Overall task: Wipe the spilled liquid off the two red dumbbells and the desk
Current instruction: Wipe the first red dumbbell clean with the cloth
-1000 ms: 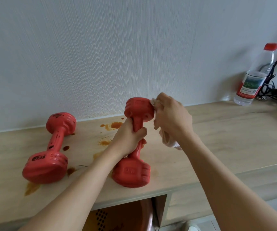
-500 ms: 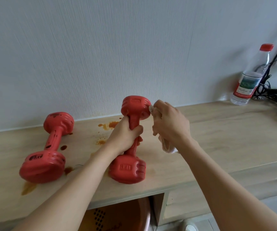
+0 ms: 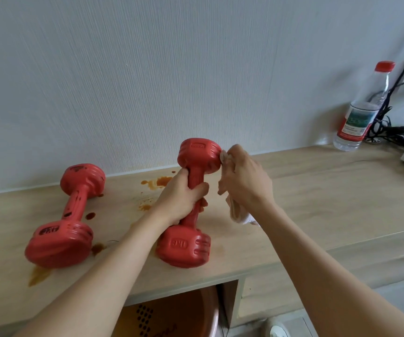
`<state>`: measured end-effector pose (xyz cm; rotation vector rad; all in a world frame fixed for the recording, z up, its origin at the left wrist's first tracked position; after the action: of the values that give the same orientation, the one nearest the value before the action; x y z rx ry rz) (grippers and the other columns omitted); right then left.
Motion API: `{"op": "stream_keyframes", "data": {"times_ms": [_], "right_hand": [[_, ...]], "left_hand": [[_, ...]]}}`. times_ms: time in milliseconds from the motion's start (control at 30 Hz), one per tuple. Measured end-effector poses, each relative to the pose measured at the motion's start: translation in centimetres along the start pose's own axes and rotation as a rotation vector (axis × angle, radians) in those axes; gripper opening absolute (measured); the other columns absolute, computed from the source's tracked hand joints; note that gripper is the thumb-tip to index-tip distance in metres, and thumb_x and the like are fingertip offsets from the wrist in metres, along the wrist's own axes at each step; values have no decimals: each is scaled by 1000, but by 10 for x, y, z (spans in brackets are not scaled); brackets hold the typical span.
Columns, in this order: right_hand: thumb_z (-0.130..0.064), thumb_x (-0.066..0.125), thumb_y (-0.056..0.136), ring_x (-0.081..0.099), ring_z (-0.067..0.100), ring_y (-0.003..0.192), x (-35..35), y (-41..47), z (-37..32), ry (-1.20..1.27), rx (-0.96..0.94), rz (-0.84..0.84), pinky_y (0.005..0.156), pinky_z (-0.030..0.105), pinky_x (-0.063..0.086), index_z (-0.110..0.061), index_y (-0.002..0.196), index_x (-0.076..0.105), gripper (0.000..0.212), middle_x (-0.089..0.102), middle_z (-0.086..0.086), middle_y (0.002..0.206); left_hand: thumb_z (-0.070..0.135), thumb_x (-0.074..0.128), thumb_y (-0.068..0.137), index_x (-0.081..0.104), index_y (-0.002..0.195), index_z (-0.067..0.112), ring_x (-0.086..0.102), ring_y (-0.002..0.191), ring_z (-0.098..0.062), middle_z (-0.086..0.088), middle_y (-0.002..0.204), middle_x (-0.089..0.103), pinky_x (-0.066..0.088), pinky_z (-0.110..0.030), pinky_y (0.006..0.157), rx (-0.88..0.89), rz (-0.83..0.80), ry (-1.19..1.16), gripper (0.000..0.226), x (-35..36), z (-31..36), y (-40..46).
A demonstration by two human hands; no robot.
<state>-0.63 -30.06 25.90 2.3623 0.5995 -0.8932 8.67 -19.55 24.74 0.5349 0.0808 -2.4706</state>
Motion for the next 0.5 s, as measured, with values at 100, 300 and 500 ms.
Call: {"op": "stream_keyframes", "data": {"times_ms": [100,300,500], "right_hand": [[-31,34,98,52,18,77,-13,2,-16,-2,-122,119,58,31,36,-22,88,39,14,56,-8,92],[-25,37,94,56,23,78,-10,4,-1,-43,-33,12,61,33,43,-24,88,43,8,55,-6,90],[-30,32,98,50,21,77,-16,-5,-24,-147,-197,163,54,28,30,-25,86,35,13,47,-8,89]], "left_hand": [[13,55,88,47,92,14,57,43,-1,-8,71,61,43,-14,43,10,-9,29,9,0,1,1],[12,56,88,49,93,13,59,44,-5,-6,65,62,46,-18,45,-1,-15,11,9,0,-2,0],[13,57,87,50,94,10,59,45,-5,-6,66,63,45,-16,44,4,-15,28,10,0,-1,1]]}}
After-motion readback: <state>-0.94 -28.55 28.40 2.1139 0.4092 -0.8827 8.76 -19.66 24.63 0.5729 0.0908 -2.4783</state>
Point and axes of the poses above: each hand's wrist, its own y-axis towards the middle knuckle, its own x-axis out of the palm, z = x × y, the point moved 3 cm from there along y, towards the middle knuckle
